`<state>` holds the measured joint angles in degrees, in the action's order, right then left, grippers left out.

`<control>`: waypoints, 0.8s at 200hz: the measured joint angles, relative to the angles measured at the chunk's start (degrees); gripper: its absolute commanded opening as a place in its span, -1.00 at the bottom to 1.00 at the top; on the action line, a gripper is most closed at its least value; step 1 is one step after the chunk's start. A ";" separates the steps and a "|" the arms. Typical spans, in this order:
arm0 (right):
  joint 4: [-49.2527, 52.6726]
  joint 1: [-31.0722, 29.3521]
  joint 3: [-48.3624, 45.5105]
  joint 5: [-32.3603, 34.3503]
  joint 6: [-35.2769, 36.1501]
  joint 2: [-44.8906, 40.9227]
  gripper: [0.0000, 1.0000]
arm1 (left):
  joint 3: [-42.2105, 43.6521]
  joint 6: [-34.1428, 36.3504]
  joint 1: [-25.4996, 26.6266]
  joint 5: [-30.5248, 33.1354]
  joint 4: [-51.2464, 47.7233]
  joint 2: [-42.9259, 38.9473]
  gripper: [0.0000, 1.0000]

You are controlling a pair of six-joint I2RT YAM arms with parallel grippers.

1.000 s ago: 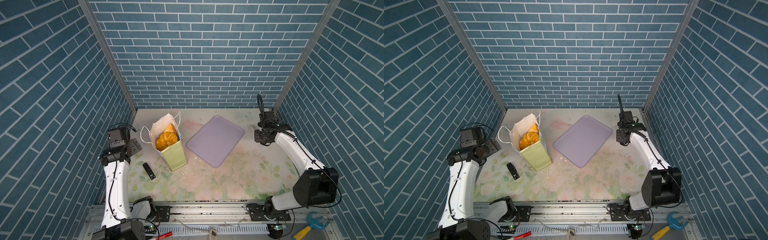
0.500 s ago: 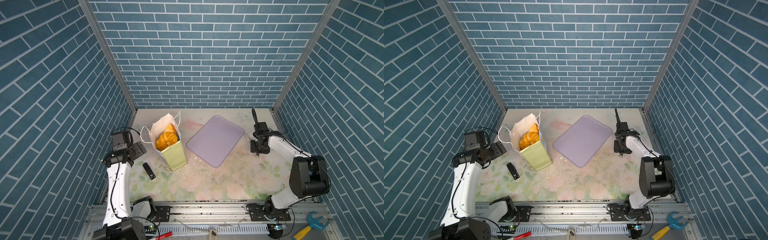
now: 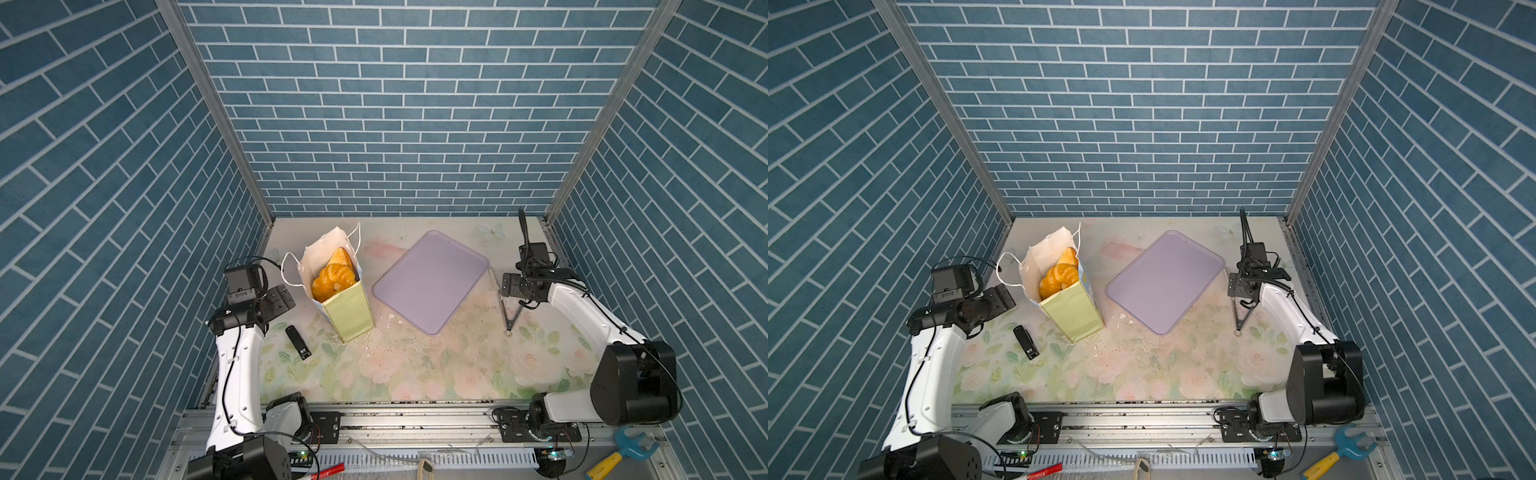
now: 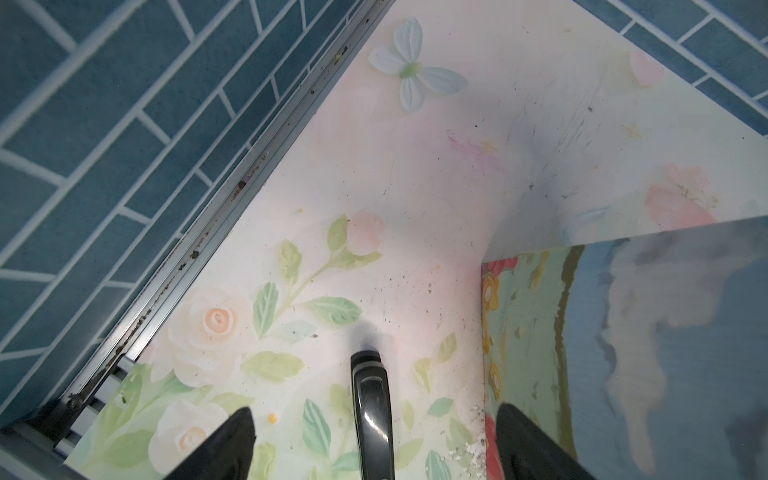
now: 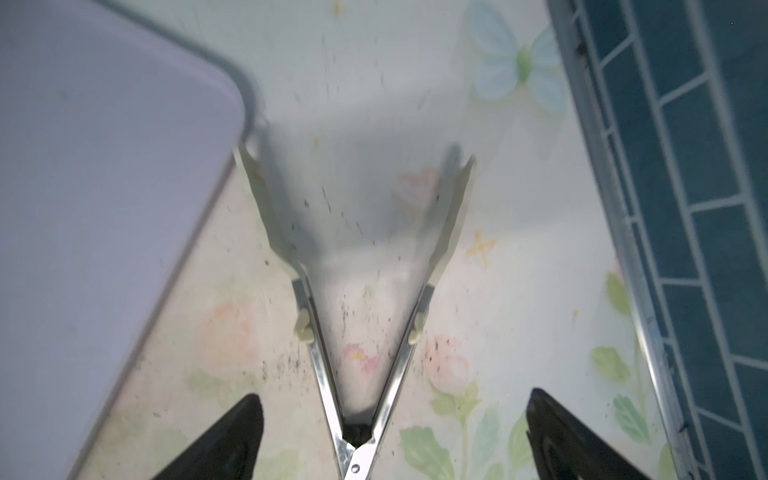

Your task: Place the fake bread into the paper bag

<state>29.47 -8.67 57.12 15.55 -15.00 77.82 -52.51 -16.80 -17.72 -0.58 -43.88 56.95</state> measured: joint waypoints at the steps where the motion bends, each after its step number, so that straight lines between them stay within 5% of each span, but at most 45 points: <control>1: -0.42 0.00 -0.15 0.04 0.11 -0.22 0.98 | 0.17 0.02 0.00 0.11 0.20 0.00 0.96; 32: -23.96 0.39 -12.98 0.33 6.62 -5.62 0.98 | 7.98 1.01 0.28 4.66 10.49 1.53 0.99; 99: -53.20 2.64 -28.65 0.35 12.92 6.36 0.98 | 33.73 10.84 10.10 10.84 51.15 2.43 0.99; 160: -77.31 7.17 -38.99 -6.36 14.58 7.15 0.98 | 35.95 15.06 11.10 6.23 77.20 14.60 0.99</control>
<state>-47.83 -1.50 18.13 9.19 -0.43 84.97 -16.56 -1.74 -6.61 5.65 33.32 71.55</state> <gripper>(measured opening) 0.989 0.996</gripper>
